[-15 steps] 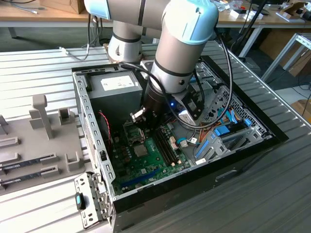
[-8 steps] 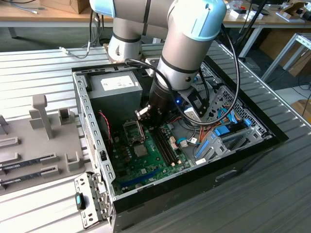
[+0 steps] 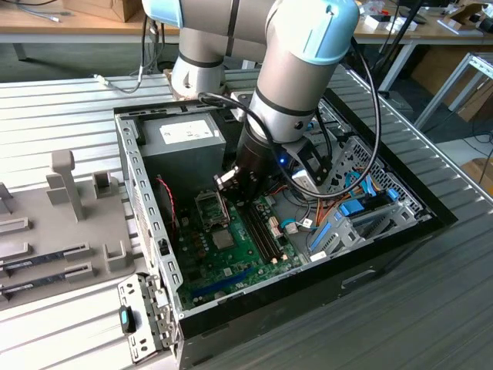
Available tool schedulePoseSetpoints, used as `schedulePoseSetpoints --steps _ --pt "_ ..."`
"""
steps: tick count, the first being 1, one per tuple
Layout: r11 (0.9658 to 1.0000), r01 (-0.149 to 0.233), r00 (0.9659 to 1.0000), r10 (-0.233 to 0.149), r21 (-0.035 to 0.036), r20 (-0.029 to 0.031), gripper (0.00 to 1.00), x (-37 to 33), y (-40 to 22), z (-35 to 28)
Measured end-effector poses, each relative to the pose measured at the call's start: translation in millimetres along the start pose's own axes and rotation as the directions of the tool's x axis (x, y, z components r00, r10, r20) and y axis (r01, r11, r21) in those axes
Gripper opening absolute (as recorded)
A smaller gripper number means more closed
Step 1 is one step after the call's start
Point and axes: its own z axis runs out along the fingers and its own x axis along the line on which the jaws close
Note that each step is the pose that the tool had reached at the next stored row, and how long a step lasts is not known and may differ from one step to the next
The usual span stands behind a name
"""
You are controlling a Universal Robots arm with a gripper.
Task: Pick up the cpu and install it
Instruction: 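Place the cpu into insertion slot, then close the cpu cover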
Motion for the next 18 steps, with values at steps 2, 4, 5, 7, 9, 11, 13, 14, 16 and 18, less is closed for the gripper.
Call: schedulePoseSetpoints --steps 2,4,5,7,9,11,13,14,16,18 --pt "1.0000 0.000 1.0000 0.000 0.0000 0.0000 0.11 0.0 0.0 0.0" --pt "1.0000 0.000 1.0000 0.000 -0.0001 0.0000 0.11 -2.0 0.0 0.0" --pt "1.0000 0.000 1.0000 0.000 -0.0001 -0.0001 0.11 -4.6 0.0 0.0" --pt "1.0000 0.000 1.0000 0.000 -0.0054 -0.0011 0.11 -14.5 -0.2 -0.3" --pt "0.9993 0.002 1.0000 -0.002 -0.0360 -0.0009 0.11 -22.1 -0.2 -0.5" --pt "0.9962 0.005 1.0000 -0.005 -0.0866 0.0000 0.11 -25.8 -0.3 -0.8" --pt "0.9872 0.013 0.9999 -0.013 -0.1590 0.0017 0.11 -27.5 -0.3 -1.0" --pt "0.9806 0.023 0.9997 -0.023 -0.1945 0.0028 0.11 -28.2 -0.3 -1.0" --pt "0.9744 0.039 0.9992 -0.039 -0.2214 0.0039 0.11 -28.6 -0.3 -1.0" --pt "0.9698 0.077 0.9970 -0.078 -0.2316 0.0043 0.11 -28.7 -0.2 -1.0"
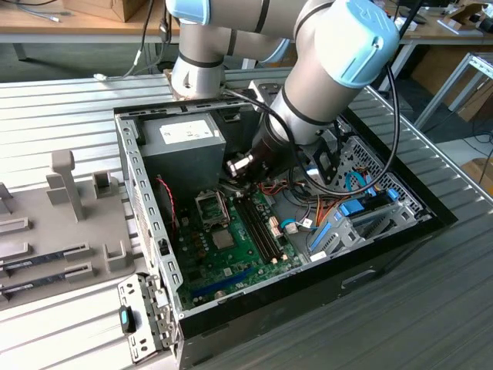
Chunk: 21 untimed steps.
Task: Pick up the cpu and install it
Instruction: 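Close the cpu cover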
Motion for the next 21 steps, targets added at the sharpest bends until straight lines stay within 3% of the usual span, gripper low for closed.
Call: schedulePoseSetpoints --steps 3,5,7,9,11,12,14,19,21 --pt "0.9978 0.067 0.9976 -0.067 -0.0035 -0.0149 0.11 -0.1 -0.2 0.5" --pt "0.9911 0.133 0.9907 -0.133 -0.0043 -0.0301 0.11 -0.7 -0.5 1.5" --pt "0.9854 0.170 0.9846 -0.170 -0.0049 -0.0389 0.11 -1.0 -0.6 2.1" --pt "0.9733 0.229 0.9719 -0.229 -0.0054 -0.0528 0.11 -1.6 -0.9 2.9" --pt "0.9636 0.267 0.9617 -0.267 -0.0056 -0.0620 0.11 -1.9 -1.0 3.5" --pt "0.9564 0.292 0.9541 -0.292 -0.0060 -0.0679 0.11 -2.1 -1.1 3.9" --pt "0.9460 0.324 0.9432 -0.324 -0.0069 -0.0759 0.11 -3.0 -1.3 4.4" --pt "0.9362 0.351 0.9324 -0.351 -0.0101 -0.0860 0.11 -15.1 -2.4 4.6" --pt "0.9257 0.378 0.9213 -0.378 -0.0136 -0.0926 0.11 -16.1 -2.7 5.3"
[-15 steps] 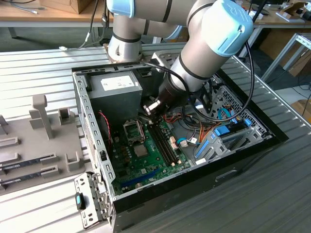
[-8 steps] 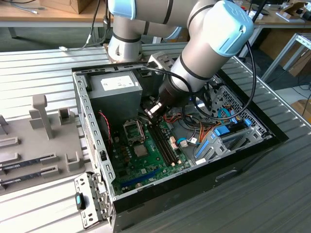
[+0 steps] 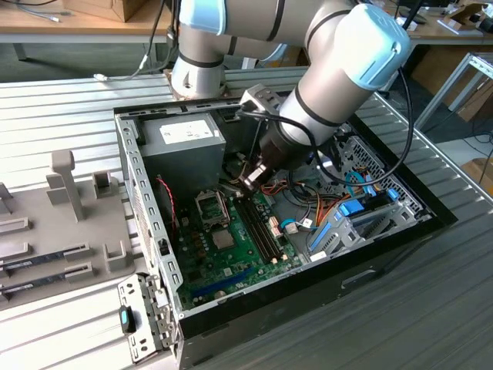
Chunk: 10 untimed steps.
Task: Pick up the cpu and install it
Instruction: 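Close the cpu cover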
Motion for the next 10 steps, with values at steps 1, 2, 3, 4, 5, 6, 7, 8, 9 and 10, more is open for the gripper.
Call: schedulePoseSetpoints --steps 1,2,3,4,5,6,7,8,9,10 --pt "0.9998 0.022 0.9998 -0.022 -0.0009 -0.0044 0.11 0.0 -0.1 0.4" --pt "0.9994 0.035 0.9994 -0.035 -0.0028 -0.0064 0.11 0.0 -0.2 0.4" --pt "0.9986 0.050 0.9988 -0.050 -0.0158 -0.0021 0.11 -0.5 -0.4 0.4" --pt "0.9974 0.062 0.9981 -0.062 -0.0377 0.0083 0.11 -1.3 -0.8 0.3" --pt "0.9951 0.075 0.9970 -0.074 -0.0642 0.0215 0.11 -2.3 -1.3 0.1" --pt "0.9923 0.089 0.9957 -0.087 -0.0858 0.0326 0.11 -2.6 -1.4 0.0" --pt "0.9880 0.115 0.9930 -0.112 -0.1026 0.0382 0.11 -2.6 -1.5 0.3" --pt "0.9835 0.144 0.9894 -0.140 -0.1097 0.0367 0.11 -2.7 -1.5 1.1" --pt "0.9828 0.148 0.9887 -0.145 -0.1099 0.0356 0.11 -3.0 -1.3 1.9" --pt "0.9826 0.150 0.9886 -0.147 -0.1100 0.0355 0.11 -3.5 -0.9 3.0"
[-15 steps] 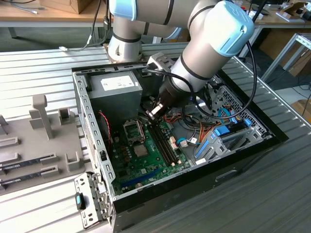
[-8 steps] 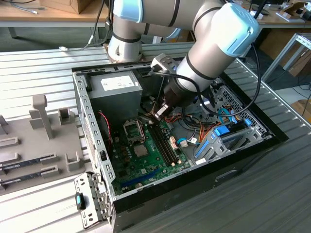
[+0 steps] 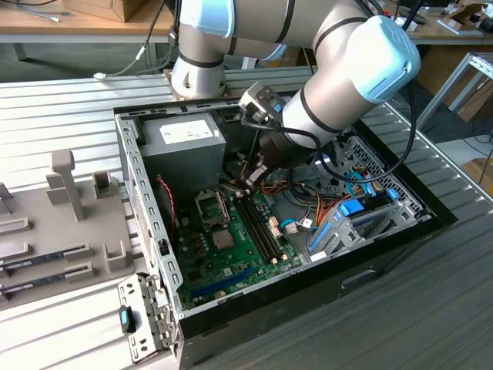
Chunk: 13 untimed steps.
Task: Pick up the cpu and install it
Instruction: 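Close the cpu cover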
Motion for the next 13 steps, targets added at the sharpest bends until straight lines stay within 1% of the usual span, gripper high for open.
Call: schedulePoseSetpoints --steps 2,3,4,5,6,8,13 --pt "1.0000 0.000 1.0000 0.000 -0.0007 0.0003 0.11 -1.3 0.8 3.1" --pt "1.0000 0.001 1.0000 -0.001 -0.0021 0.0013 0.11 -3.1 1.8 7.6" --pt "1.0000 0.001 1.0000 -0.001 -0.0027 0.0016 0.11 -3.7 1.8 9.7" --pt "1.0000 0.003 1.0000 -0.003 -0.0042 0.0020 0.11 -3.5 1.0 12.4" --pt "0.9999 0.008 1.0000 -0.008 -0.0058 0.0011 0.11 -3.5 0.6 13.6" --pt "0.9998 0.019 0.9998 -0.019 -0.0104 0.0007 0.11 -3.1 -1.0 18.5" --pt "0.9995 0.024 0.9997 -0.024 -0.0176 0.0044 0.11 -3.0 -0.8 27.9"
